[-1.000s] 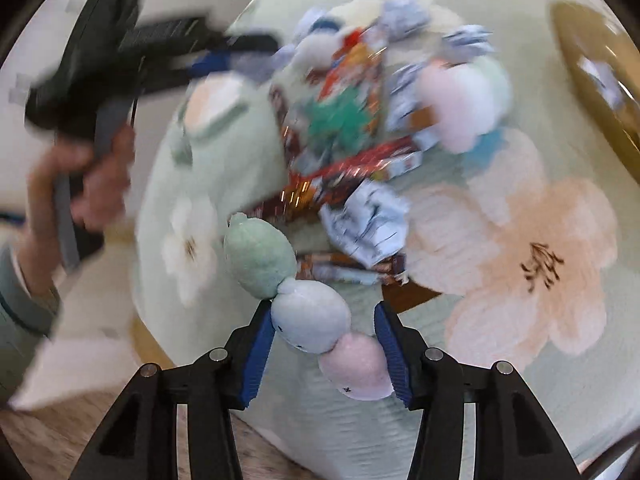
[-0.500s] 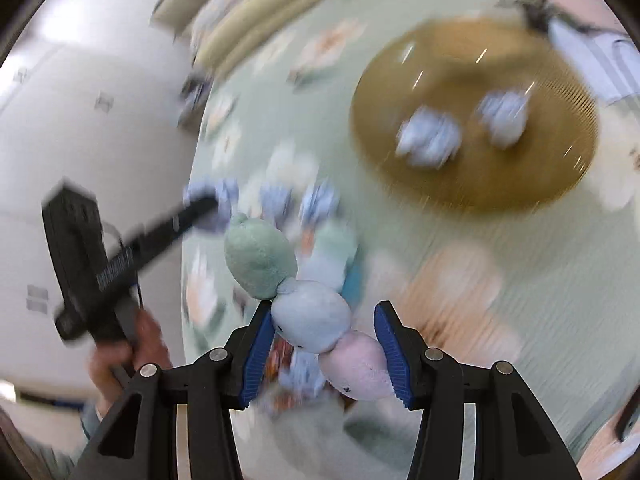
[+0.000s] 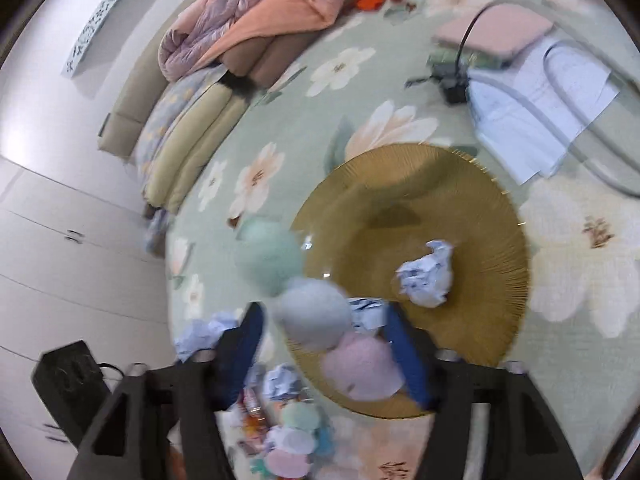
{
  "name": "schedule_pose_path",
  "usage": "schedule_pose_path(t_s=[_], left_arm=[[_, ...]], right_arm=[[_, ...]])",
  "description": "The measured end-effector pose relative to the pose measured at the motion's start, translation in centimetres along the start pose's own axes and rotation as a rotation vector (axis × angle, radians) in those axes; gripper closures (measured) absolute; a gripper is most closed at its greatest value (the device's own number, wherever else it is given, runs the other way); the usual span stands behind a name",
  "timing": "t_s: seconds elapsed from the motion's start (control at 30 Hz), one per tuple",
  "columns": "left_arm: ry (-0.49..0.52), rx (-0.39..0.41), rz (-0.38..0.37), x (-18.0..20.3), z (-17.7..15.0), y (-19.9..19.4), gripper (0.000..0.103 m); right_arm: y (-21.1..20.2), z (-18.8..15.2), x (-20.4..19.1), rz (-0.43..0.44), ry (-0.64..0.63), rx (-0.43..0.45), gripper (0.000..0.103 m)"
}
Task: Organize objects
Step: 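Carry paper ball with left gripper while right gripper carries green-white-pink plush to plate, then return both grippers to the pile and grasp a long candy bar box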
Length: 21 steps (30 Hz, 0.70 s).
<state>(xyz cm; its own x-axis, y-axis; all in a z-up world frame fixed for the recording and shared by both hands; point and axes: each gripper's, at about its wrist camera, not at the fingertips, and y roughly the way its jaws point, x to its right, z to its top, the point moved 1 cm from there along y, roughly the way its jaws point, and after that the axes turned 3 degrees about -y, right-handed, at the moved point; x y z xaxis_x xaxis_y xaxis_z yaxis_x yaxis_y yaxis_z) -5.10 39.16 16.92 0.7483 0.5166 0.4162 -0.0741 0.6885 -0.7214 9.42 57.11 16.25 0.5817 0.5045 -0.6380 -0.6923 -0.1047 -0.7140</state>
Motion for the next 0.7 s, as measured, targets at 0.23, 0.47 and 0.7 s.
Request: schedule_pose_path(t_s=[0.23, 0.47, 0.7], left_arm=[[-0.149, -0.085, -0.032, -2.7, -1.6, 1.1, 0.014], [-0.19, -0.105, 0.019, -4.5, -4.8, -1.5, 0.014], [-0.266, -0.09, 0.126, -7.7, -8.4, -6.4, 0.014]], right_arm=[[-1.4, 0.6, 1.3, -0.096, -0.071, 0.064, 0.024], [-0.6, -2.5, -0.3, -0.198, -0.246, 0.0, 0.024], [1.2, -6.9, -2.9, -0.186, -0.354, -0.091, 0.024]])
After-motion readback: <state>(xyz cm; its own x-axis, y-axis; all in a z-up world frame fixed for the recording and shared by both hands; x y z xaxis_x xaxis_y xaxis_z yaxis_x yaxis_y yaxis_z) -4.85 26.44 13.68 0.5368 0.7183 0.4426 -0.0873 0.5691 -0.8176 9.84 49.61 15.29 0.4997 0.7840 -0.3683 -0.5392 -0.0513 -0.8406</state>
